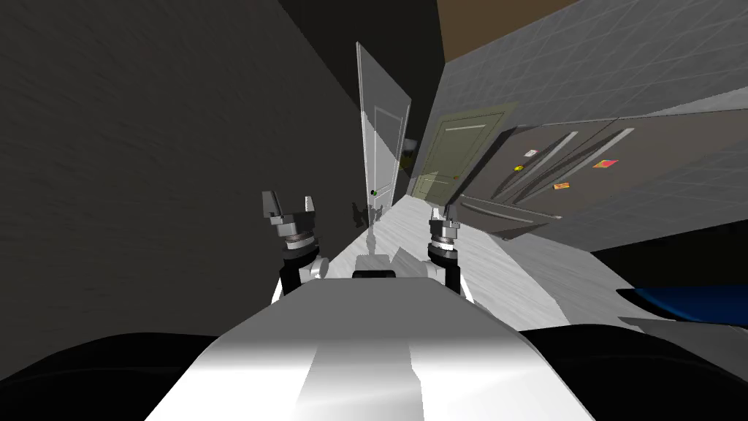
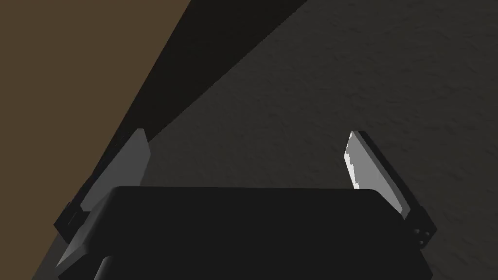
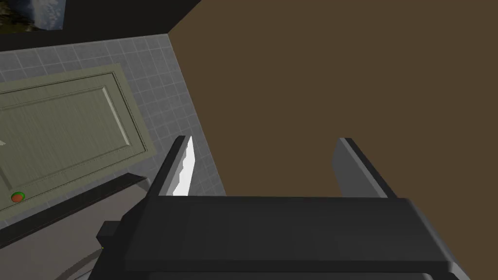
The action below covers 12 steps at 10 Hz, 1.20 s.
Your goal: Pull the door open
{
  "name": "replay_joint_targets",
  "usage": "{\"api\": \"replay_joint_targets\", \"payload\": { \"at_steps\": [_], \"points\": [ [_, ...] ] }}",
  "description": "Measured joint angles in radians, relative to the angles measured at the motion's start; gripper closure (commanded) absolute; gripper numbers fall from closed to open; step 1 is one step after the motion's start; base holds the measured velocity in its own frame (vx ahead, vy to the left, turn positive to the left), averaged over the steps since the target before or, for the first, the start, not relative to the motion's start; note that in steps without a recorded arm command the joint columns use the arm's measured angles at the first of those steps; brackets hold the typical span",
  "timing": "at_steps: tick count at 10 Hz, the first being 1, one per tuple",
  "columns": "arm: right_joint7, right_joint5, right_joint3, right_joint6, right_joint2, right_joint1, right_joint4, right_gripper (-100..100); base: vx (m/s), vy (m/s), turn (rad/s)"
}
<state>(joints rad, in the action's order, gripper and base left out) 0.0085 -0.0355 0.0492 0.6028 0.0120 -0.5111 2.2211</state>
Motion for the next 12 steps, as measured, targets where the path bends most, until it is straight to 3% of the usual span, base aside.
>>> {"api": "replay_joint_targets", "payload": {
  "at_steps": [5, 12],
  "points": [
    [-0.064, -0.029, 0.014, 0.012, 0.021, 0.030, -0.078, -100, 0.111, -0.078, 0.267],
    [-0.181, -0.082, 0.043, 0.039, 0.048, 0.091, -0.233, -100, 0.094, -0.109, 0.268]
  ]
}}
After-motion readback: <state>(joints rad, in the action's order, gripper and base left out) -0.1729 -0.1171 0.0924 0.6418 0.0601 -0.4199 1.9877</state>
